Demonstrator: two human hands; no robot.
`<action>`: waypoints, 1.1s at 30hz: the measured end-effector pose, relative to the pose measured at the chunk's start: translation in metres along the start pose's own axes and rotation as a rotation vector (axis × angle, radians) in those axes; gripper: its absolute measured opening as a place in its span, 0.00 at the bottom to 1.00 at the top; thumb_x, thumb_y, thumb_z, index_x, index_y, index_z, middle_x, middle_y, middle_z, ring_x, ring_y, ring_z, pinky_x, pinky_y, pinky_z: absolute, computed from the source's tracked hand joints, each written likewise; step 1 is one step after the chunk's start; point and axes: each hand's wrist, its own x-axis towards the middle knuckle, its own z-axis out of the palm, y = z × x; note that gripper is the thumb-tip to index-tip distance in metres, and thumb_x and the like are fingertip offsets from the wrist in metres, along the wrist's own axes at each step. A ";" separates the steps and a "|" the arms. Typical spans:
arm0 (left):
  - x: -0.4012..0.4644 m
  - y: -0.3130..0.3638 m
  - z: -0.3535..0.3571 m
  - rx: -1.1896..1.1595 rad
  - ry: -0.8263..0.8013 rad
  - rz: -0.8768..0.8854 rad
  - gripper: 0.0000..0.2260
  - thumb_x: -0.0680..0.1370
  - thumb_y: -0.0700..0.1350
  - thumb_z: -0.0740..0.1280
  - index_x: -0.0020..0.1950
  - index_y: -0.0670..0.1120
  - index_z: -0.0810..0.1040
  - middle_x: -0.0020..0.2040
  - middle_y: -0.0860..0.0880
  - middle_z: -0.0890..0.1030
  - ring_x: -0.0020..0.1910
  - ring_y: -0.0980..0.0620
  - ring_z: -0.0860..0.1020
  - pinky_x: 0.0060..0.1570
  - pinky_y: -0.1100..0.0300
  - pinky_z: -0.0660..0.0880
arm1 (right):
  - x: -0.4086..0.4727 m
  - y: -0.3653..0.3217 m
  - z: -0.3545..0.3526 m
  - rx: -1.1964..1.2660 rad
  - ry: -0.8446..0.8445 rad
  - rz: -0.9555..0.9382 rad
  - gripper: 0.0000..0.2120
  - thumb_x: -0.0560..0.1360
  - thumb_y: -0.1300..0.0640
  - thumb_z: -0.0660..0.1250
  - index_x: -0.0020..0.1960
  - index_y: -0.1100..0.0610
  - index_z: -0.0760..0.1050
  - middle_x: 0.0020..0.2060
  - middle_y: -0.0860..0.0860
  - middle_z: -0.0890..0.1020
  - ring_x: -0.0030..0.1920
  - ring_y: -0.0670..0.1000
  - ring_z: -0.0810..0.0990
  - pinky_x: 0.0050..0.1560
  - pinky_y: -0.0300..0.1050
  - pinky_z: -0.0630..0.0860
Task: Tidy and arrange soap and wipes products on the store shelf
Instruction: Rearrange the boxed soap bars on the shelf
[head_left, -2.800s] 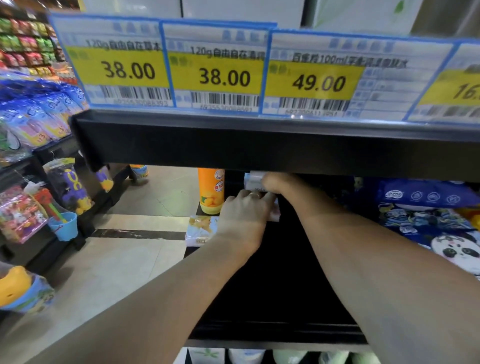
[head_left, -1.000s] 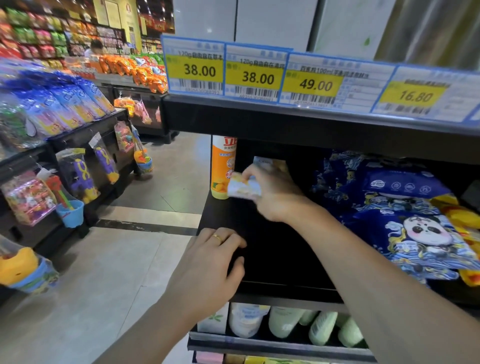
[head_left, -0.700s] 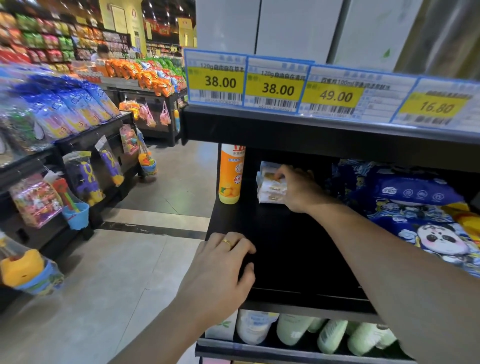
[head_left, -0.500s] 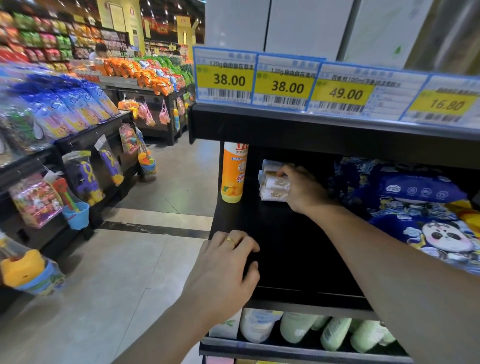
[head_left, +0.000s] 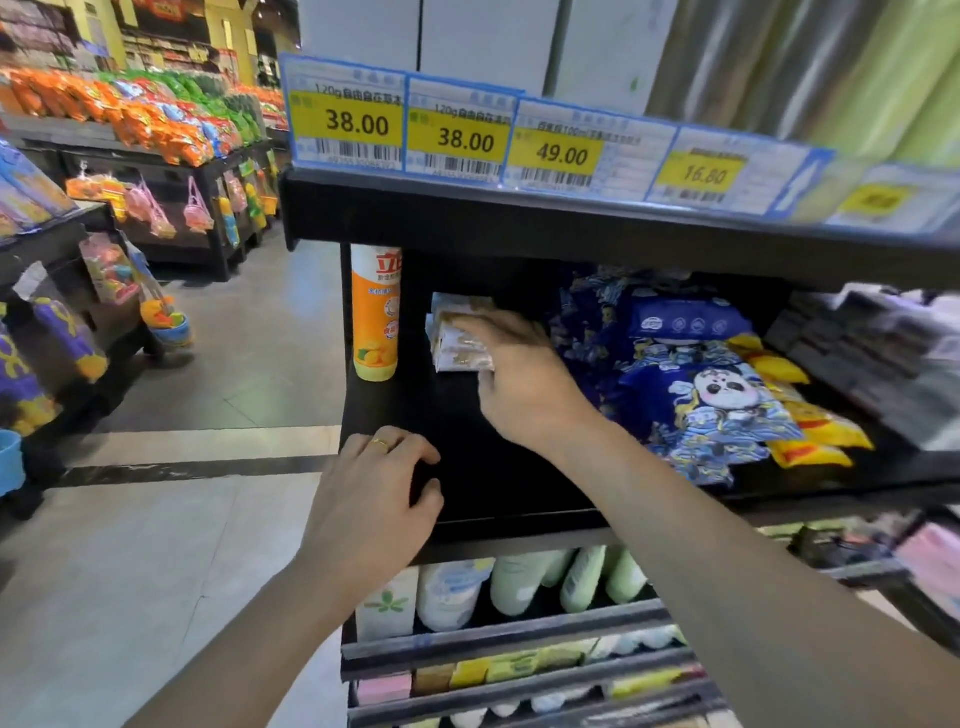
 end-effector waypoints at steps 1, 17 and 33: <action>0.000 0.001 -0.001 0.006 -0.002 0.008 0.13 0.81 0.55 0.66 0.65 0.61 0.78 0.65 0.60 0.78 0.61 0.54 0.72 0.59 0.56 0.72 | -0.012 -0.003 -0.004 0.034 0.026 -0.013 0.30 0.76 0.66 0.66 0.75 0.48 0.71 0.74 0.49 0.70 0.73 0.55 0.69 0.74 0.48 0.65; -0.080 0.164 0.016 -0.520 -0.114 0.236 0.10 0.79 0.45 0.69 0.54 0.60 0.81 0.49 0.64 0.82 0.49 0.63 0.80 0.45 0.75 0.72 | -0.355 0.110 -0.061 0.661 0.022 0.527 0.06 0.80 0.48 0.68 0.54 0.40 0.82 0.49 0.41 0.85 0.48 0.46 0.84 0.47 0.49 0.81; -0.187 0.516 0.229 -0.693 -0.746 0.409 0.12 0.80 0.40 0.70 0.50 0.58 0.84 0.48 0.64 0.85 0.48 0.60 0.82 0.45 0.70 0.75 | -0.676 0.297 -0.196 0.503 0.475 1.140 0.17 0.79 0.60 0.71 0.48 0.35 0.82 0.43 0.38 0.86 0.42 0.45 0.84 0.42 0.39 0.79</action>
